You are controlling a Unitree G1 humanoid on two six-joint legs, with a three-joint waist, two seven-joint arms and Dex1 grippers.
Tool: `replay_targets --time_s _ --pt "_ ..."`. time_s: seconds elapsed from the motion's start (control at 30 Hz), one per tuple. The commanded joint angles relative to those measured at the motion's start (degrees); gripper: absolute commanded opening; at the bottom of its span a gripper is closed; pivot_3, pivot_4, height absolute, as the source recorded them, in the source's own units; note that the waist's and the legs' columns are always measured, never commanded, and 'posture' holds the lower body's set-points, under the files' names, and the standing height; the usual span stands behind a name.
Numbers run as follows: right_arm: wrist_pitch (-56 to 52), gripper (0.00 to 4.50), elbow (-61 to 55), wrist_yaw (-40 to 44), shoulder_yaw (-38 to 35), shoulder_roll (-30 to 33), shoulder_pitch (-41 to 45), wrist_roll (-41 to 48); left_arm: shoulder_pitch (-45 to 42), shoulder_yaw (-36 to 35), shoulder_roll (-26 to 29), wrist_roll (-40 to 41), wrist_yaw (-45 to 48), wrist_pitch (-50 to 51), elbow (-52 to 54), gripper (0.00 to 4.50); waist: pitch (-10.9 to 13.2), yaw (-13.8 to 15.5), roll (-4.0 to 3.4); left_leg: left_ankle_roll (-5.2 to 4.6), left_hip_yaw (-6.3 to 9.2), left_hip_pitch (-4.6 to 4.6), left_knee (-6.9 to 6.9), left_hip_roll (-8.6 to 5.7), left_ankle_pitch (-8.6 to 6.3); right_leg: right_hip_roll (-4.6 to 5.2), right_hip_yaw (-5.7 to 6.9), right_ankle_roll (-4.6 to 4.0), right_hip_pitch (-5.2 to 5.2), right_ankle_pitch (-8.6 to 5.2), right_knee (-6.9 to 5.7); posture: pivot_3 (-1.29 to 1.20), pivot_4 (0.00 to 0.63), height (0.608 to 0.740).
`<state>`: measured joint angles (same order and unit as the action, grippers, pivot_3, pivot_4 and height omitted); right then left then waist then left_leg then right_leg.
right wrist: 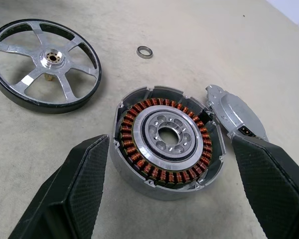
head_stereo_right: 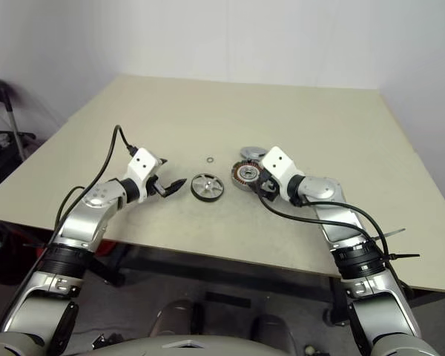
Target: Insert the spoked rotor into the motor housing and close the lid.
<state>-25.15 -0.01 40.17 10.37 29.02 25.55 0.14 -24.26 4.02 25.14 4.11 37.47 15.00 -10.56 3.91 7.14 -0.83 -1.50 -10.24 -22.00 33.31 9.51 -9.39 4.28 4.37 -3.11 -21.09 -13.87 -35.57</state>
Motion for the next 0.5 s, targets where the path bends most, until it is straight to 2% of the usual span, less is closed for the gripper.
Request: replay_targets --time_s 0.03,0.5 --pt "0.97 4.05 -1.08 0.05 -0.03 -0.08 0.79 -0.07 -0.92 -1.13 0.82 0.56 0.14 -0.56 1.92 4.48 0.00 0.00 0.00 0.00 0.00 0.00 0.00 0.00 0.00 0.00 0.00 0.00 0.00 0.00 0.00 0.00 0.000 0.740" --pt "1.28 4.05 -0.66 2.73 1.02 1.30 1.43 -0.49 -0.77 -0.81 0.73 0.45 0.88 -0.98 1.78 4.48 0.00 0.00 0.00 0.00 0.00 0.00 0.00 0.00 0.00 0.00 0.00 0.00 0.00 0.00 0.00 0.00 0.000 0.740"
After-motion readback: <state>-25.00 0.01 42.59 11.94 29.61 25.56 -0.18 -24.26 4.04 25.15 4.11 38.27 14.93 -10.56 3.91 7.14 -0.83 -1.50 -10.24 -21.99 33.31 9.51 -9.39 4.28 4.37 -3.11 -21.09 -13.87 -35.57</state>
